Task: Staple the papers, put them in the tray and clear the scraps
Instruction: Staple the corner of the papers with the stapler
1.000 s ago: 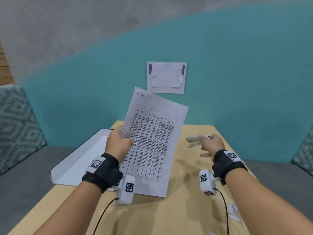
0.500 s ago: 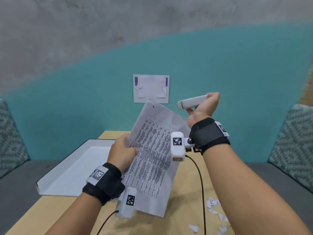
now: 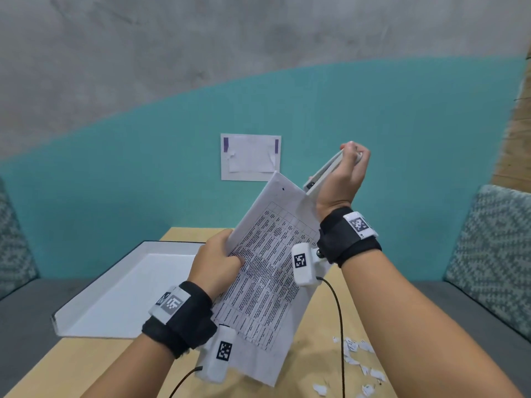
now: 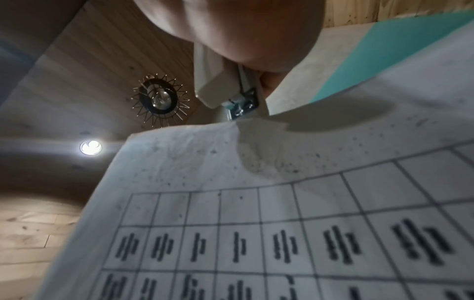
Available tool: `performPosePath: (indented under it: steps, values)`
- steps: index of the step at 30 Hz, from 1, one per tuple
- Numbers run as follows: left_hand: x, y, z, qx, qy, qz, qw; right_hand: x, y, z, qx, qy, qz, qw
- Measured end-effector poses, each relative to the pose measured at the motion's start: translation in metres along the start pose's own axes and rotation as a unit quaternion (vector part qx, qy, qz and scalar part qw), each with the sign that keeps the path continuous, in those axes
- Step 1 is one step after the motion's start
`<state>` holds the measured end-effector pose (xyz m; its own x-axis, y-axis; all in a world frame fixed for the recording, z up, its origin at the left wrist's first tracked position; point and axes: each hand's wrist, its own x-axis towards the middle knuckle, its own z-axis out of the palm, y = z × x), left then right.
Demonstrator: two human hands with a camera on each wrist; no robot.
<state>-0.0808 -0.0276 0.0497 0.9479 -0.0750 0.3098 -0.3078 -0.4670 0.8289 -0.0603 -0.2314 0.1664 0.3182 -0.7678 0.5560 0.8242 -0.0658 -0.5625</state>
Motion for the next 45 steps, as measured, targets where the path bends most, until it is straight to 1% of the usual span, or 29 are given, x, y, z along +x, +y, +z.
performPosePath:
  steps: [5, 8, 12, 16, 19, 24, 29, 39, 45]
  values:
    - [-0.001, 0.004, 0.001, -0.006, -0.008, -0.004, 1.0, 0.0, -0.006, -0.001, 0.014, -0.024, 0.005, 1.0]
    - [0.0, 0.007, 0.0, -0.008, -0.015, -0.005, 1.0, -0.003, -0.009, -0.001, 0.016, -0.05, 0.027, 0.998]
    - [-0.001, 0.01, 0.002, 0.0, -0.03, -0.006, 1.0, -0.007, -0.011, 0.003, 0.011, -0.048, 0.017, 0.999]
    - [-0.001, 0.011, 0.006, 0.019, -0.039, -0.001, 0.999, -0.006, -0.02, 0.011, 0.059, -0.048, 0.08, 0.994]
    - [-0.001, 0.011, 0.007, 0.023, -0.039, 0.002, 0.999, -0.005, -0.024, 0.013, 0.081, -0.055, 0.099, 0.99]
    - [-0.004, 0.016, 0.009, 0.031, -0.037, 0.013, 0.999, -0.004, -0.025, 0.015, 0.097, -0.045, 0.143, 0.984]
    - [-0.005, 0.018, 0.01, 0.034, -0.03, 0.022, 0.999, -0.002, -0.026, 0.015, 0.102, -0.047, 0.169, 0.979]
    - [-0.006, 0.022, 0.009, 0.051, -0.03, 0.028, 0.998, 0.002, -0.025, 0.018, 0.128, -0.032, 0.198, 0.971]
    - [-0.007, 0.022, 0.01, 0.054, -0.03, 0.027, 0.998, 0.003, -0.025, 0.02, 0.119, -0.003, 0.2, 0.973]
